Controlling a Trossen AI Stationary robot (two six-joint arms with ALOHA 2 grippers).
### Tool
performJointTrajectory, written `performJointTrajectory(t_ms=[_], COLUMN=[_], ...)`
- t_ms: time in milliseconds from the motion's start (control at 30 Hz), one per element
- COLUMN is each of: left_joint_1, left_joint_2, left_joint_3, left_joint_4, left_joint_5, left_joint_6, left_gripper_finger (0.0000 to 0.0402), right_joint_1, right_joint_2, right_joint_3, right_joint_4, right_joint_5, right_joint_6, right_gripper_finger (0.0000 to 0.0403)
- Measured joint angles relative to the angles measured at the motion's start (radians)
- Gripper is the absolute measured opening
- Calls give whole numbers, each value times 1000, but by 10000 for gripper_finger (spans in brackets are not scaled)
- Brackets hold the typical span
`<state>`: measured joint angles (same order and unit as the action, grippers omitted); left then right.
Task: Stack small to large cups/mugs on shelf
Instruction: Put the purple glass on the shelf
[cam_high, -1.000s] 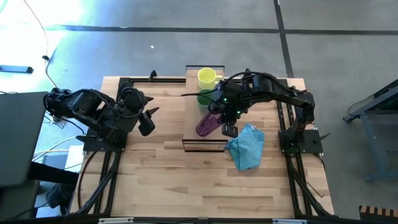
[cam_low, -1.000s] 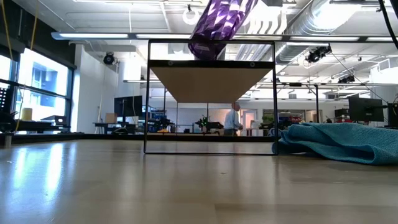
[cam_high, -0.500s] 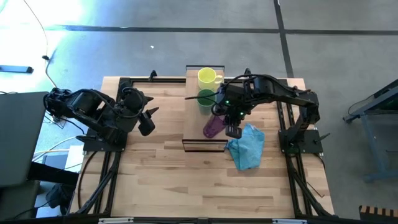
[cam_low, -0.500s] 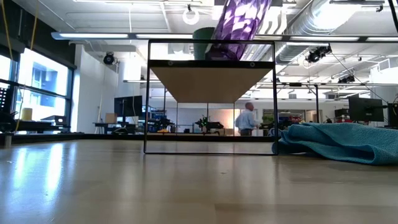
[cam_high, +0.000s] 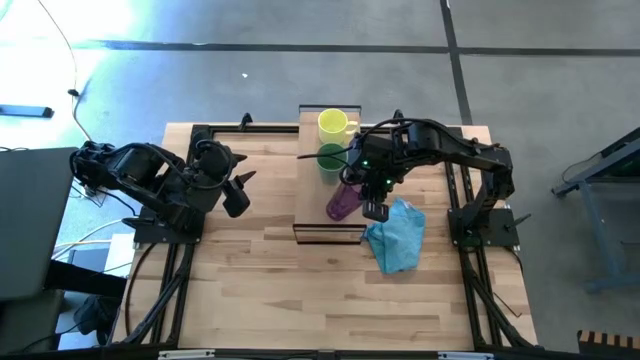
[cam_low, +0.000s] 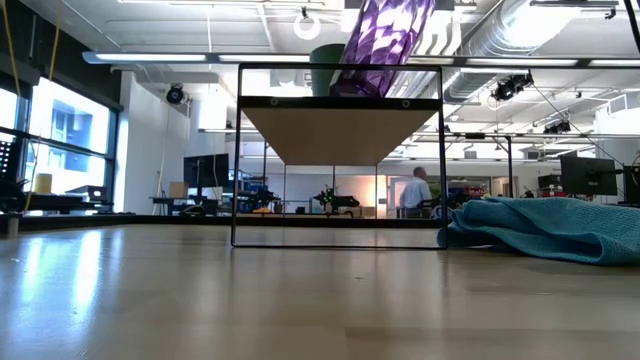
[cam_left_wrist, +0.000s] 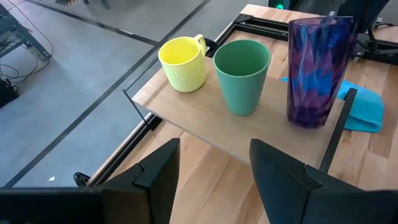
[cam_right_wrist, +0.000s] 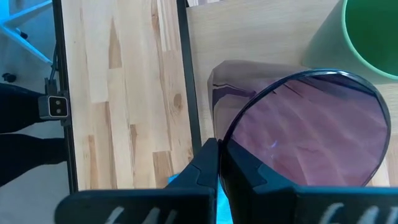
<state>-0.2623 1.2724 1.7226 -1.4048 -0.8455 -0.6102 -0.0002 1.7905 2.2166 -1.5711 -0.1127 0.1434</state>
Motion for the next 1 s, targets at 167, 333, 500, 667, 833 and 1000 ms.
performJointTrajectory(t_ms=[167, 333, 500, 667, 833, 1000], left_joint_1=[0, 0, 0, 0, 0, 0], left_joint_2=[0, 0, 0, 0, 0, 0], left_joint_3=[0, 0, 0, 0, 0, 0], left_joint_4=[2, 2, 2, 2, 1, 2], left_joint_5=[0, 0, -3, -4, -5, -5], left_joint_6=[-5, -8, -8, -7, -7, -7], left_gripper_finger=[184, 184, 184, 184, 184, 184], right_joint_1=[0, 0, 0, 0, 0, 0], right_joint_2=[0, 0, 0, 0, 1, 1], right_joint_3=[1, 1, 2, 2, 2, 2], right_joint_4=[0, 0, 1, 1, 0, -1], right_joint_5=[-3, -9, -11, -10, 6, 12], right_joint_6=[-8, -13, -18, -26, -37, -51], right_gripper_finger=[1, 21, 46, 50, 32, 4])
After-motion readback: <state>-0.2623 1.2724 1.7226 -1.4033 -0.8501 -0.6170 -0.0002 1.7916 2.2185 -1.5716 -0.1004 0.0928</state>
